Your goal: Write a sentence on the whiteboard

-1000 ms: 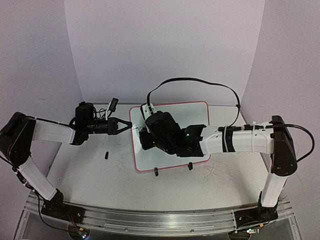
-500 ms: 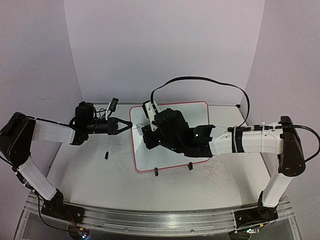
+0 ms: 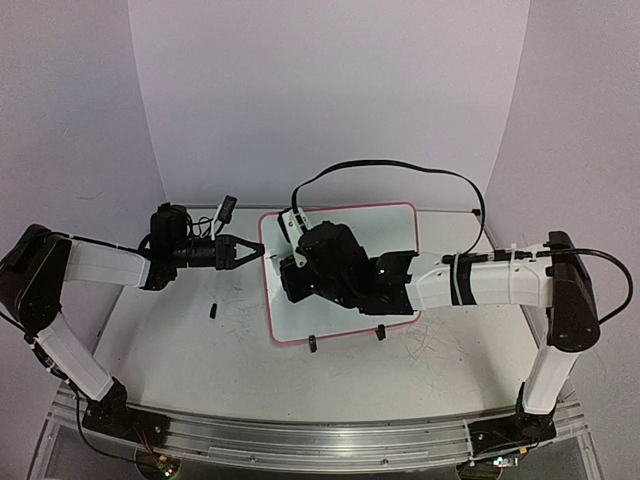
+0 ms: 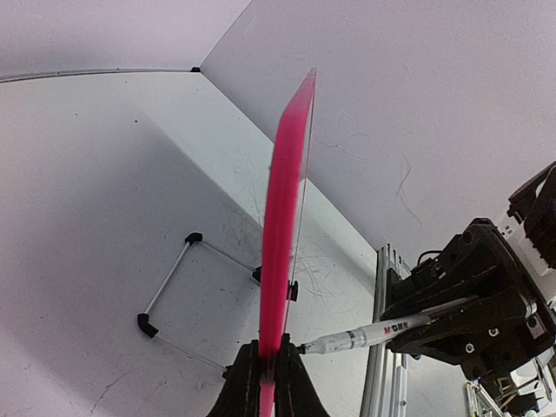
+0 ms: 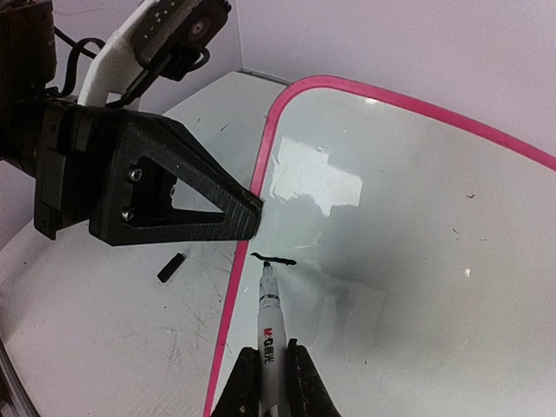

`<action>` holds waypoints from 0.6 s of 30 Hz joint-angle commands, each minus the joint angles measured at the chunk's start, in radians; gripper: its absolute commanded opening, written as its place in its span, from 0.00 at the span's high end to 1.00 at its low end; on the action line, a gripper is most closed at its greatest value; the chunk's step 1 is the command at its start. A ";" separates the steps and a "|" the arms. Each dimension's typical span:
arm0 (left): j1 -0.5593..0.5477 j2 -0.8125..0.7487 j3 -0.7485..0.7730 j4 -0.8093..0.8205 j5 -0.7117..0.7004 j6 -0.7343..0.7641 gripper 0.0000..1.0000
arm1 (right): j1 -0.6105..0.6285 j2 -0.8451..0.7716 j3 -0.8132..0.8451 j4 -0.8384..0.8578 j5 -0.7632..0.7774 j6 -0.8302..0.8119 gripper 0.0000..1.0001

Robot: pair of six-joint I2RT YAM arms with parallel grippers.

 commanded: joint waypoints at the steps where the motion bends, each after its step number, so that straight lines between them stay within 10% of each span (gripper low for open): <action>1: -0.002 -0.037 0.032 0.039 0.024 -0.013 1.00 | -0.002 0.001 0.038 -0.004 0.038 -0.004 1.00; 18: -0.001 -0.038 0.032 0.040 0.028 -0.011 1.00 | -0.002 0.029 0.060 -0.008 0.038 -0.001 1.00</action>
